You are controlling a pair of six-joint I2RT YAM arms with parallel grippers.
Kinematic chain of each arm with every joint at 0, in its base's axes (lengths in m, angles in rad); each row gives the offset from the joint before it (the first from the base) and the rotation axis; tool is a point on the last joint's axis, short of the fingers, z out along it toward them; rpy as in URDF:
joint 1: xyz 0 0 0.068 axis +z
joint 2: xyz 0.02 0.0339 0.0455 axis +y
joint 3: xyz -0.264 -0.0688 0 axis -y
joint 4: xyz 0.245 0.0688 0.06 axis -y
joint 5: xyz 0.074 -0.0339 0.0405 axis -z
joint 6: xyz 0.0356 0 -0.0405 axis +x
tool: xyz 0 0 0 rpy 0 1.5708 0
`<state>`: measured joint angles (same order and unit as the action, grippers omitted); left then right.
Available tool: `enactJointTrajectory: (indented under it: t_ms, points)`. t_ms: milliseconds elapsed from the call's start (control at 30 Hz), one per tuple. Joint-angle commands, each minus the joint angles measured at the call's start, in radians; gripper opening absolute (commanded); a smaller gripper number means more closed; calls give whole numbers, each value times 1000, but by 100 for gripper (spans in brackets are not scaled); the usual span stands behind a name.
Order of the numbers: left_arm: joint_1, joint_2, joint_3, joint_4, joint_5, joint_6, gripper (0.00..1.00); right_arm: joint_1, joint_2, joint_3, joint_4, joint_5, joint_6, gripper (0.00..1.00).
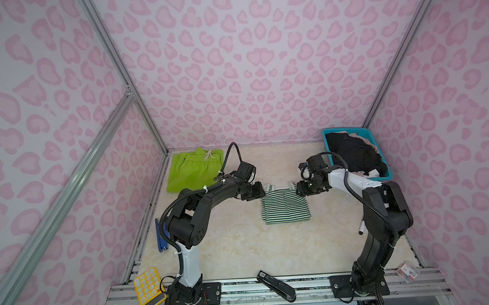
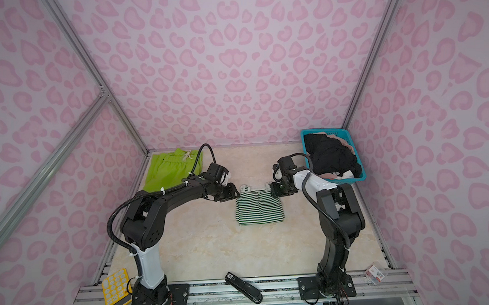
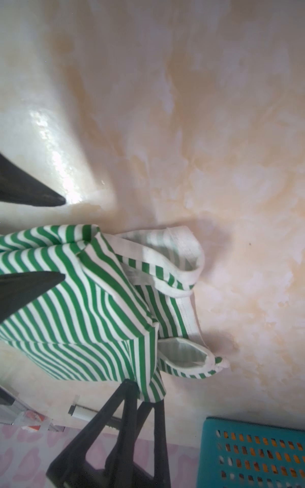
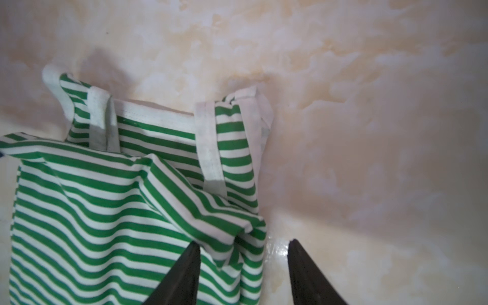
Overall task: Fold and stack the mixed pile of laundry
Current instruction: 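Fold the lifted edge with both grippers toward the shoulder straps, then lay the fold down and open both grippers over the shirt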
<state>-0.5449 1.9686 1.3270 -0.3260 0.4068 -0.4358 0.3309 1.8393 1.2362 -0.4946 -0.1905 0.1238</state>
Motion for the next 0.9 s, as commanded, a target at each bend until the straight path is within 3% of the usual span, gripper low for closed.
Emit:
enactJointTrajectory:
  t_ms: [0,100,300,433,533,867]
  points:
    - [-4,26,27,-3,-45,70,43,2,20,15,21,21,-44,53]
    - [-9,35,30,18,-43,87,43,2,46,30,30,-2,-58,50]
    - [-16,84,50,28,-18,106,39,5,93,38,44,-64,-60,32]
    - [-17,105,49,63,24,81,25,5,88,23,52,-75,-55,11]
    - [-16,99,46,83,34,54,6,6,62,15,45,-67,-56,1]
    - [9,-32,38,105,88,7,2,6,-91,4,-41,-6,-78,0]
